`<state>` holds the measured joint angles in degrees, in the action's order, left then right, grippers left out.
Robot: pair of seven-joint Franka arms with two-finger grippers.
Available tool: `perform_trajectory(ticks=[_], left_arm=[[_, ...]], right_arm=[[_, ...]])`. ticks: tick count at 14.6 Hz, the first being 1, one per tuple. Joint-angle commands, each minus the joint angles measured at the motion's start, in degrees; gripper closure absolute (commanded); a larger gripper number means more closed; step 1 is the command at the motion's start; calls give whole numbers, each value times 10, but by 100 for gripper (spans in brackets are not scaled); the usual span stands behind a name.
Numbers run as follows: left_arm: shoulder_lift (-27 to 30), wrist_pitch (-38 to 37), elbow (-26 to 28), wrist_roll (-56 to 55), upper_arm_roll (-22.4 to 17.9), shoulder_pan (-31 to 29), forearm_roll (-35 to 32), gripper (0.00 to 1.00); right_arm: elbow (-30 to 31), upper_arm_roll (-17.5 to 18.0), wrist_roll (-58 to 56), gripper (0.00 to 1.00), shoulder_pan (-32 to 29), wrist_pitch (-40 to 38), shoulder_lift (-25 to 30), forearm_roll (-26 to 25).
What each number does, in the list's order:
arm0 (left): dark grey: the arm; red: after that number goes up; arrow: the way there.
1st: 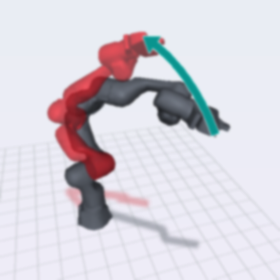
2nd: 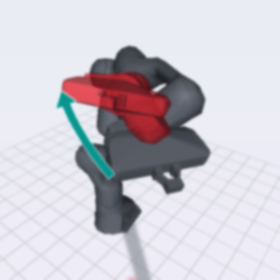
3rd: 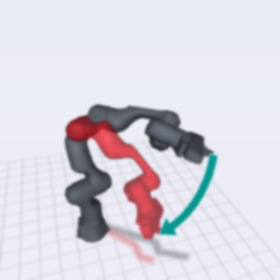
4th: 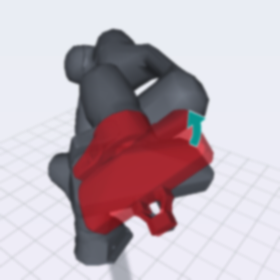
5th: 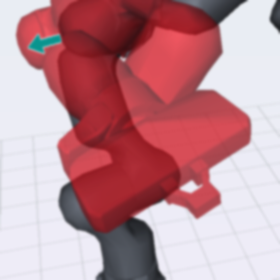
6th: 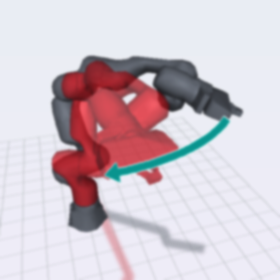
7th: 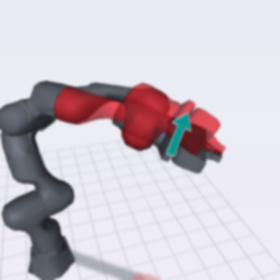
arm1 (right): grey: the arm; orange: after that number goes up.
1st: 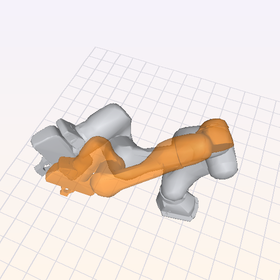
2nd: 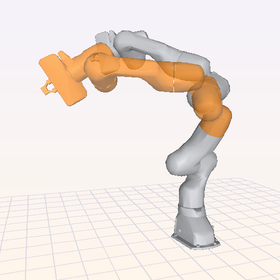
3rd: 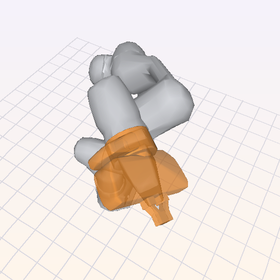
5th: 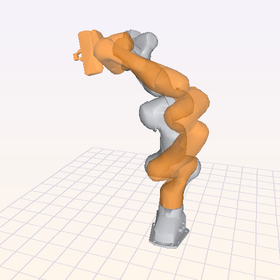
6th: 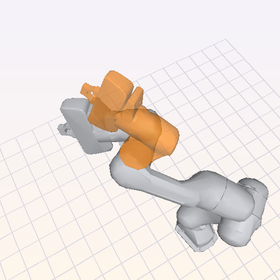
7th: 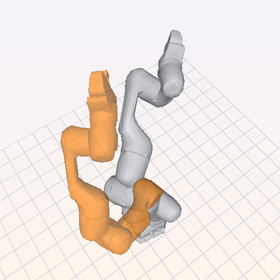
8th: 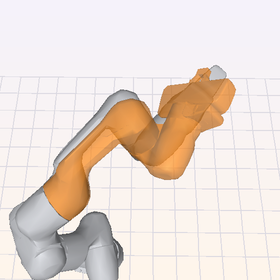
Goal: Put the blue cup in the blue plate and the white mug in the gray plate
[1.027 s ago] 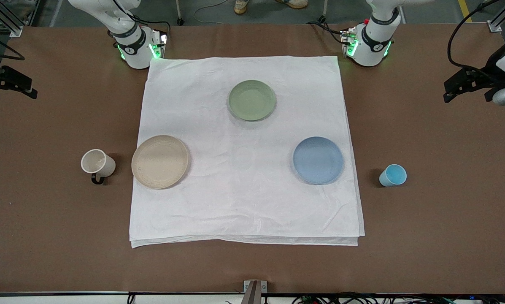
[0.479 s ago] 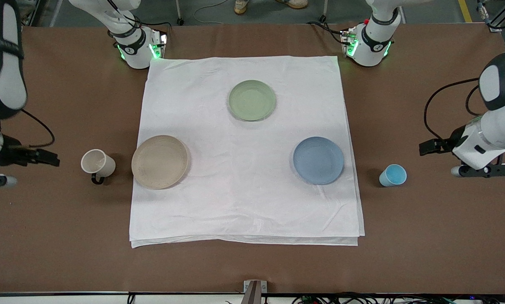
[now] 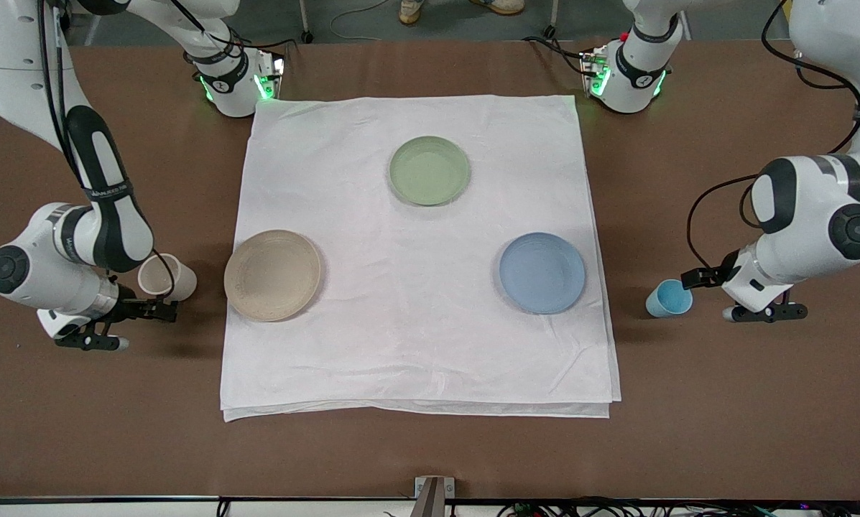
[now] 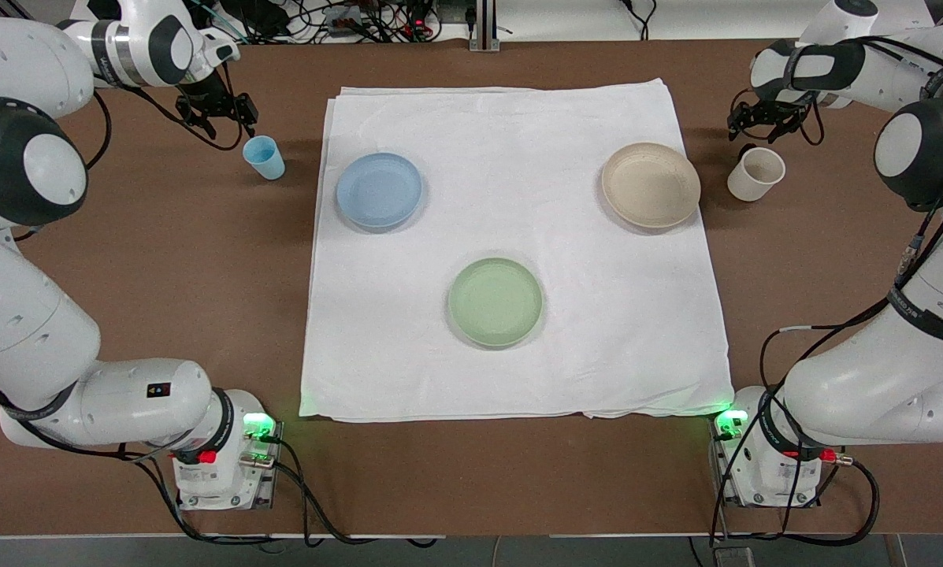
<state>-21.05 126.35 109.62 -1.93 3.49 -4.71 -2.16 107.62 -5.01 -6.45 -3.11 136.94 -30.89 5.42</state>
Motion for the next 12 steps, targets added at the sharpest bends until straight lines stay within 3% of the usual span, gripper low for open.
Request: perform_trajectory(ticks=[1, 4, 7, 8, 10, 12], left_arm=[[-42, 44, -6, 3, 0, 0, 7, 31], [-67, 63, -9, 3, 0, 0, 8, 56], [-62, 60, -10, 3, 1, 2, 8, 94], [-53, 55, -10, 2, 3, 3, 8, 100], [-14, 50, -10, 5, 5, 2, 8, 100], [28, -11, -22, -5, 19, 6, 9, 100]], right_arm=[[35, 3, -9, 39, -3, -20, 36, 10], [29, 3, -19, 100, -6, -64, 42, 11], [27, 3, -21, 100, -7, -67, 44, 11], [18, 3, -18, 100, -5, -70, 44, 11], [-29, 3, 11, 100, 0, -144, 44, 18], [-44, 8, 109, 100, 46, -209, 75, 36]])
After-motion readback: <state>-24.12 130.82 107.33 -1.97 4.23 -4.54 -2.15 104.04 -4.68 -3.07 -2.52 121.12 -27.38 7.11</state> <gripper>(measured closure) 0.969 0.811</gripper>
